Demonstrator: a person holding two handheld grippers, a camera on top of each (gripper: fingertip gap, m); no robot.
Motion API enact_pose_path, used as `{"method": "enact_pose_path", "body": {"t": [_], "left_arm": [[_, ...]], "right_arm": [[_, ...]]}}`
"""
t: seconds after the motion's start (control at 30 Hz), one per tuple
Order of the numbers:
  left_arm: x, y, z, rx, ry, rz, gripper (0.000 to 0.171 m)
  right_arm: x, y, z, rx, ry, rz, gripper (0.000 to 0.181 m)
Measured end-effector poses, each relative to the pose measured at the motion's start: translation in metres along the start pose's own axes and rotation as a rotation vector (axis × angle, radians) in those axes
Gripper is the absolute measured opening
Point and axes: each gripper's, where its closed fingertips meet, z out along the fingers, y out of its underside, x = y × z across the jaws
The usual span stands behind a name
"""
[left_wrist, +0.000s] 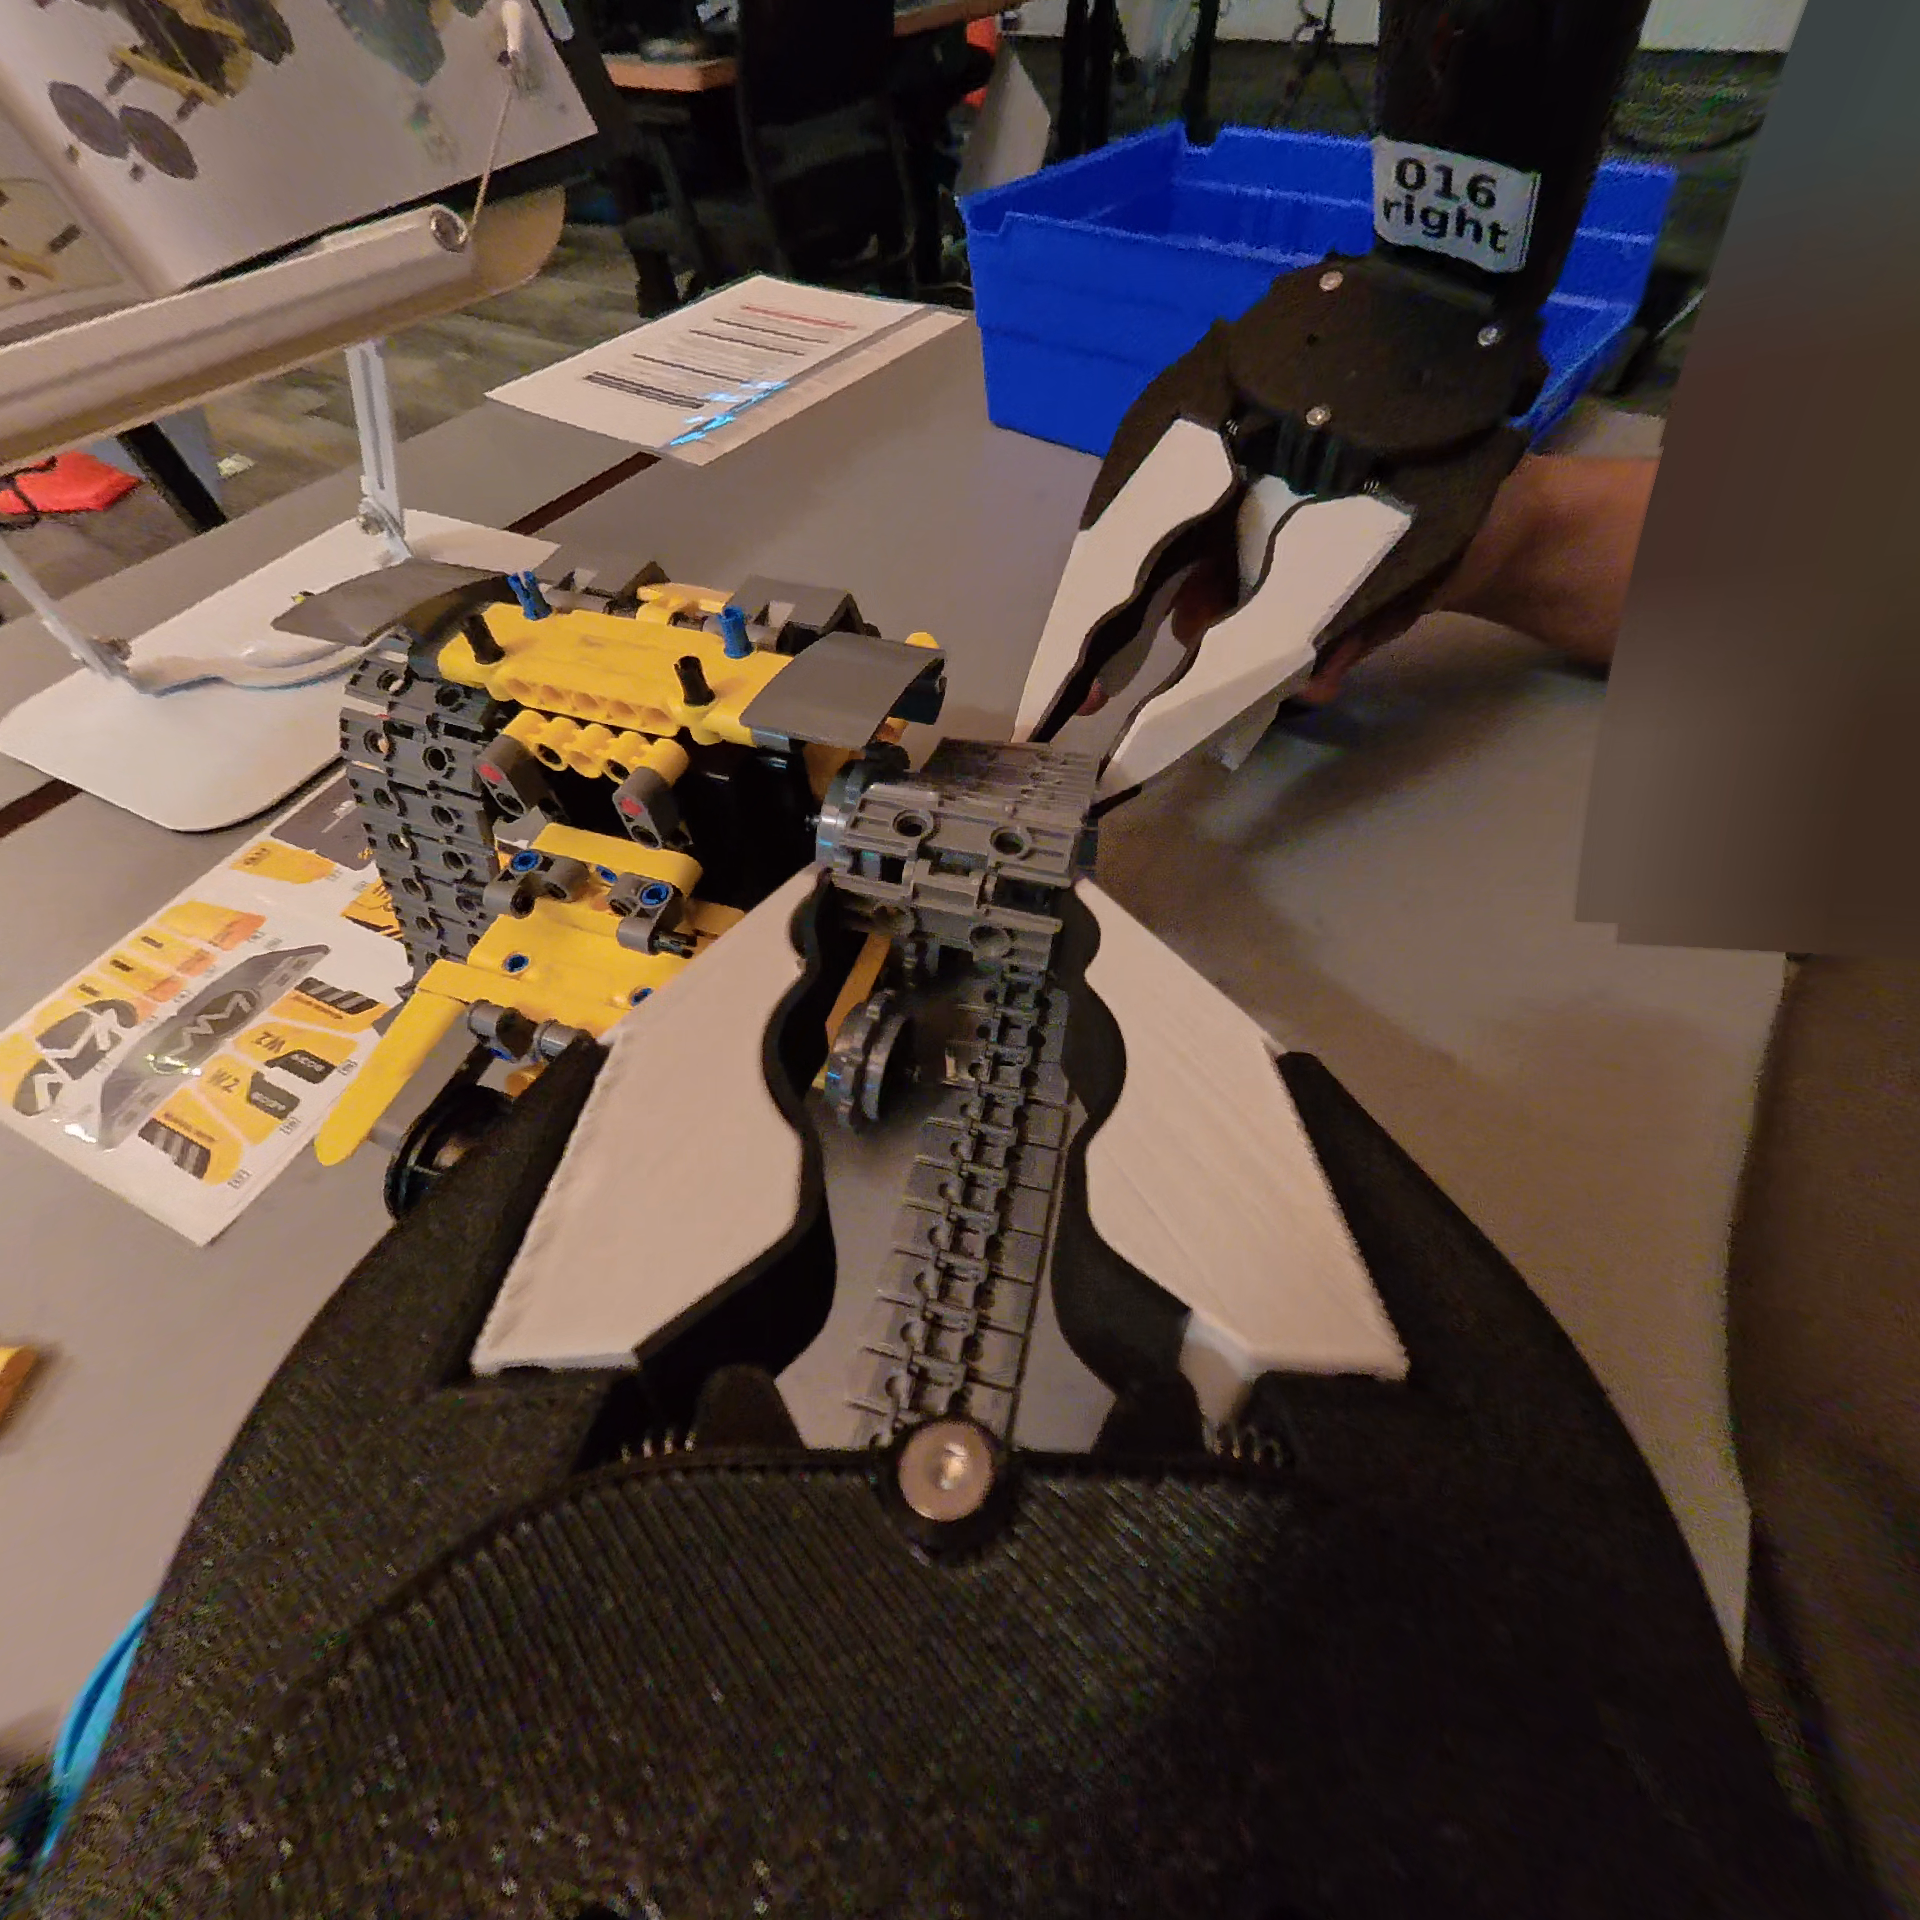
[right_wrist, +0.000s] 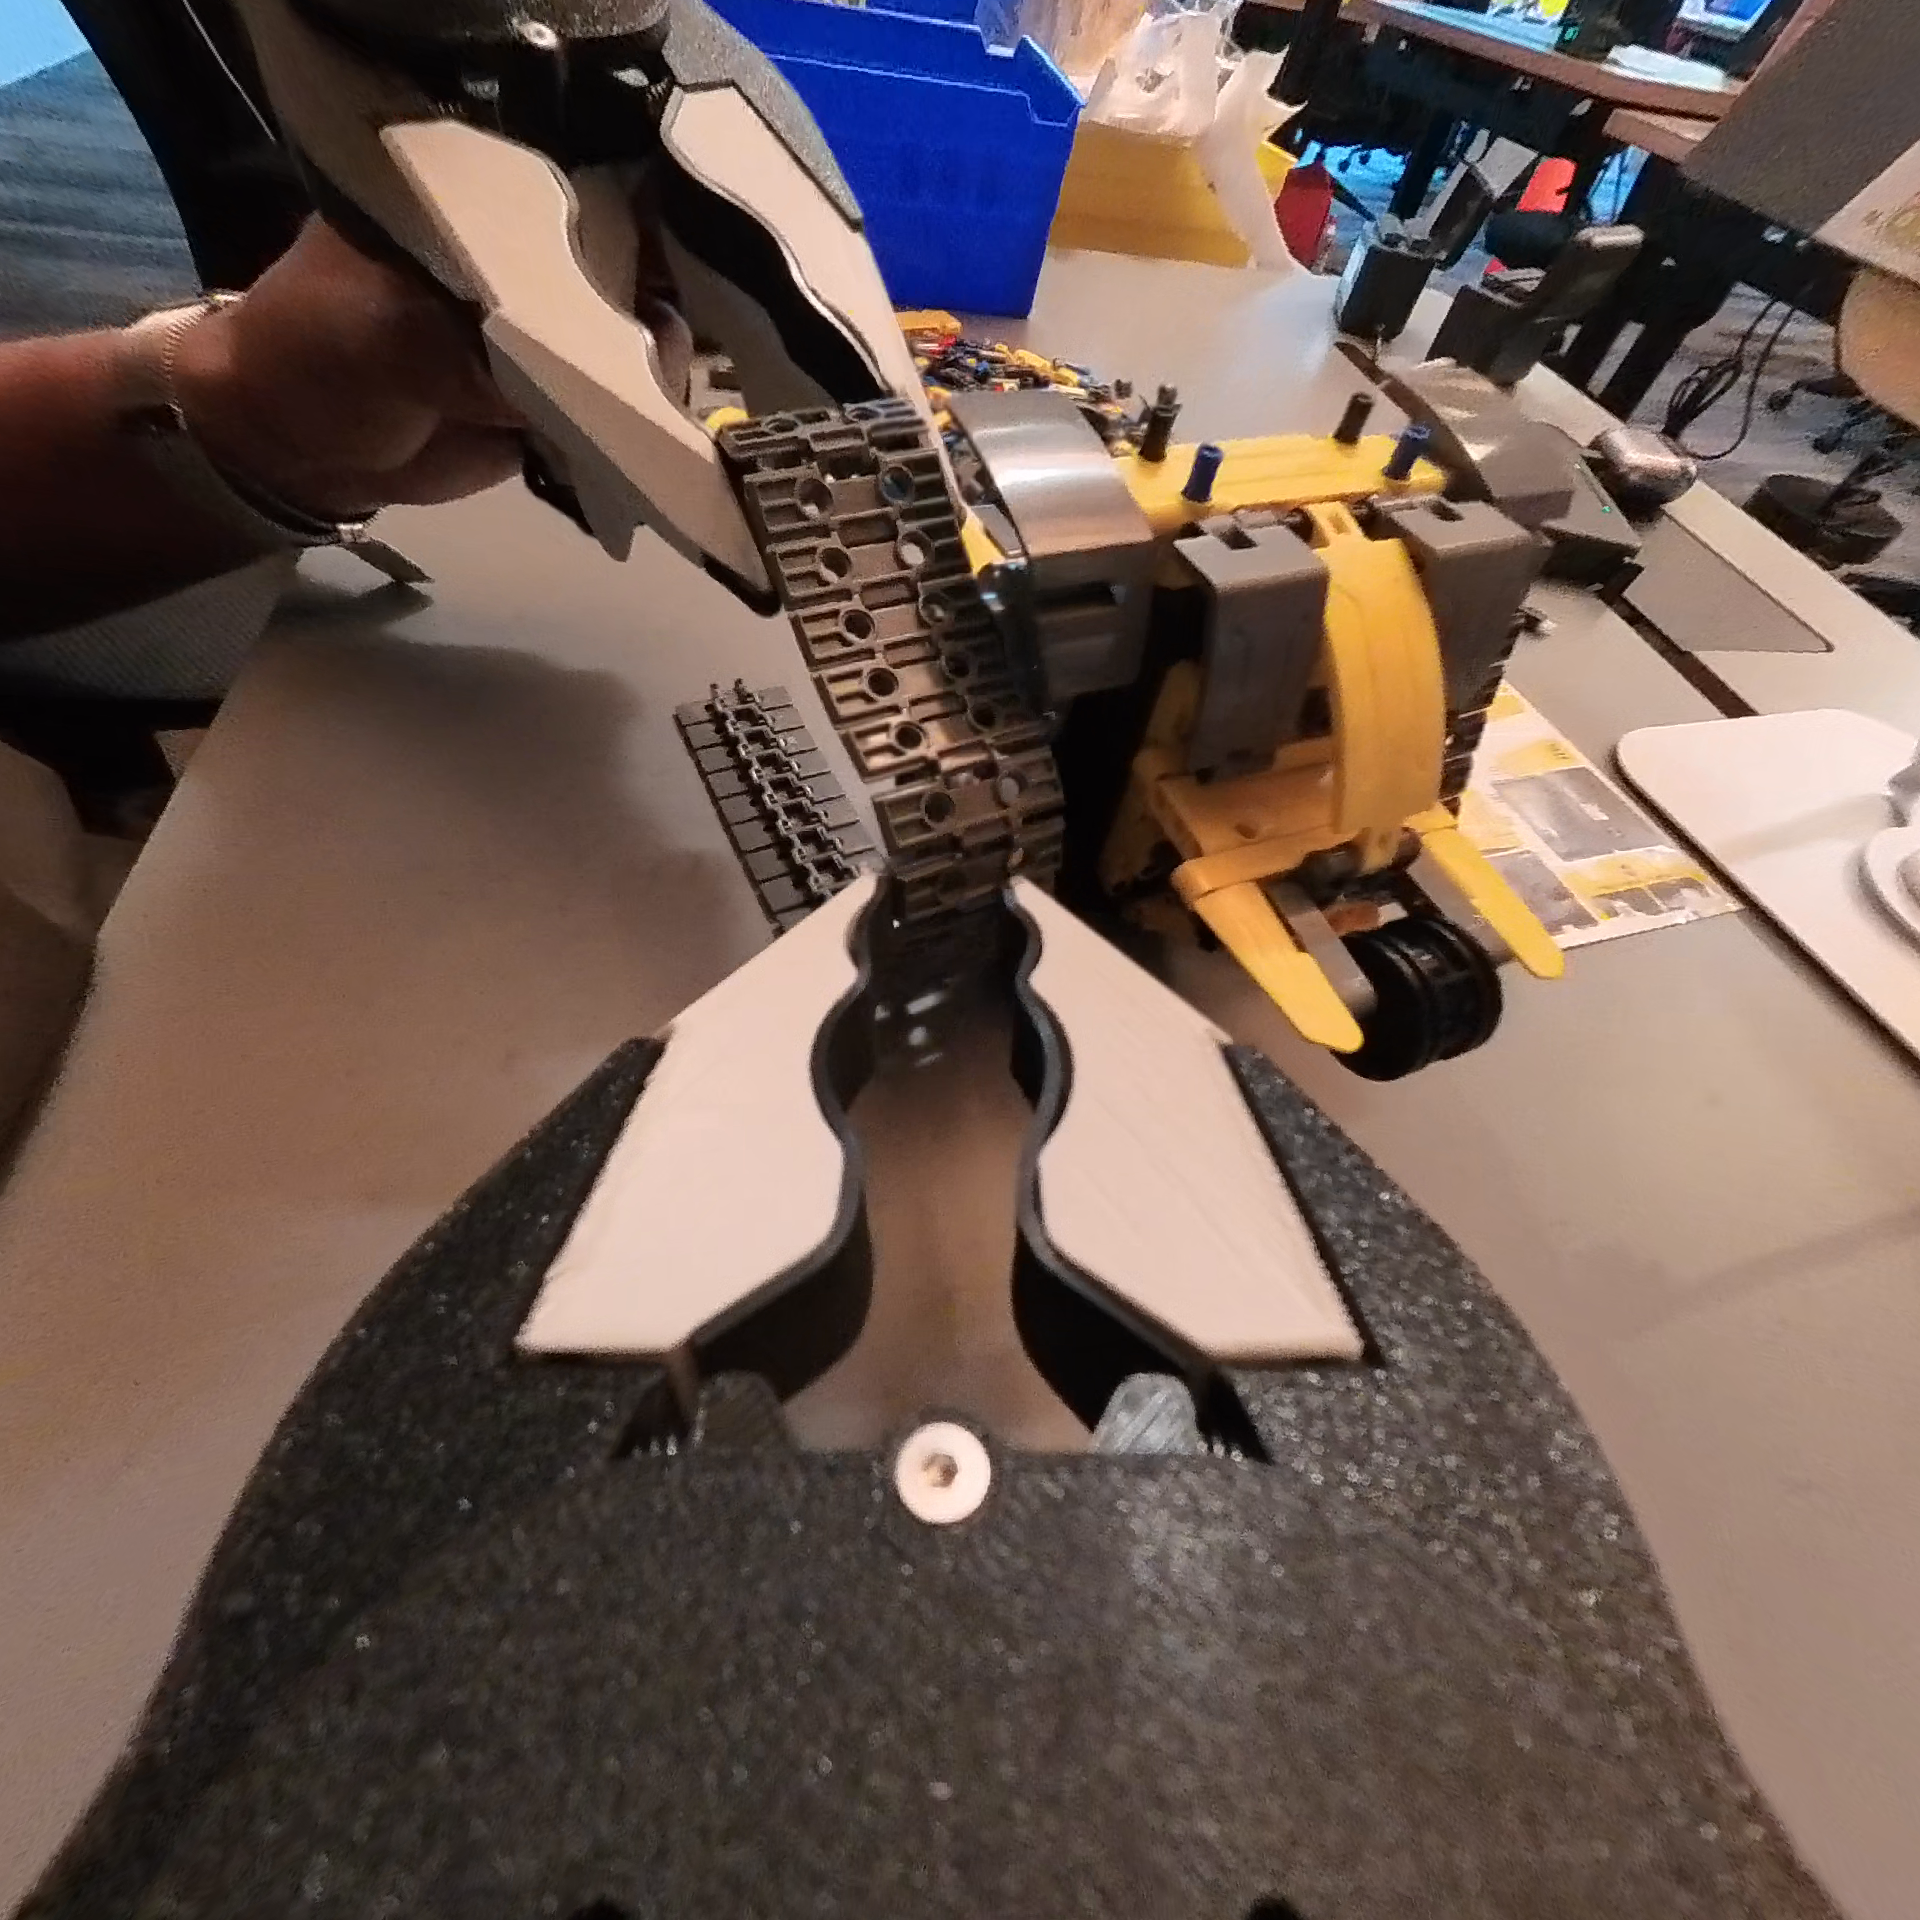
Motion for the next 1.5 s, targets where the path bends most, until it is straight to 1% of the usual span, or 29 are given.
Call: {"method": "enact_pose_path", "body": {"t": [0.1, 0.23, 0.3, 0.57, 0.9, 1.03, 1.17, 1.33, 1.4, 1.5], "left_arm": [[-0.002, -0.001, 0.002, -0.002, -0.013, 0.016, 0.037], [-0.001, -0.004, 0.004, 0.013, 0.003, 0.016, 0.037], [-0.003, -0.005, 0.004, 0.018, 0.001, 0.012, 0.037], [-0.006, -0.004, 0.010, 0.004, -0.013, 0.034, 0.037], [-0.006, -0.002, 0.014, 0.007, -0.004, 0.058, 0.037], [-0.006, -0.001, 0.017, 0.011, 0.005, 0.056, 0.037], [-0.007, -0.005, 0.018, 0.016, 0.001, 0.035, 0.037], [-0.008, -0.013, 0.018, 0.027, -0.023, 0.047, 0.037], [-0.009, -0.014, 0.019, 0.025, -0.037, 0.061, 0.036], [-0.008, -0.012, 0.021, 0.023, -0.046, 0.078, 0.036]], "right_arm": [[-0.001, 0.002, 0.005, -0.026, 0.039, -0.053, 0.020], [-0.001, -0.001, 0.004, -0.034, 0.120, -0.186, 0.013], [0.001, -0.002, 0.000, -0.026, 0.155, -0.212, 0.012], [0.013, -0.005, -0.012, 0.022, 0.229, -0.213, 0.010], [0.016, -0.007, -0.018, 0.039, 0.271, -0.266, 0.010], [0.017, -0.007, -0.021, 0.058, 0.282, -0.245, 0.010], [0.013, 0.006, -0.012, 0.012, 0.249, -0.203, 0.011], [0.006, 0.013, 0.002, -0.066, 0.245, -0.261, 0.012], [0.004, 0.012, 0.005, -0.069, 0.249, -0.281, 0.012], [0.009, 0.009, 0.000, -0.054, 0.296, -0.307, 0.011]]}}
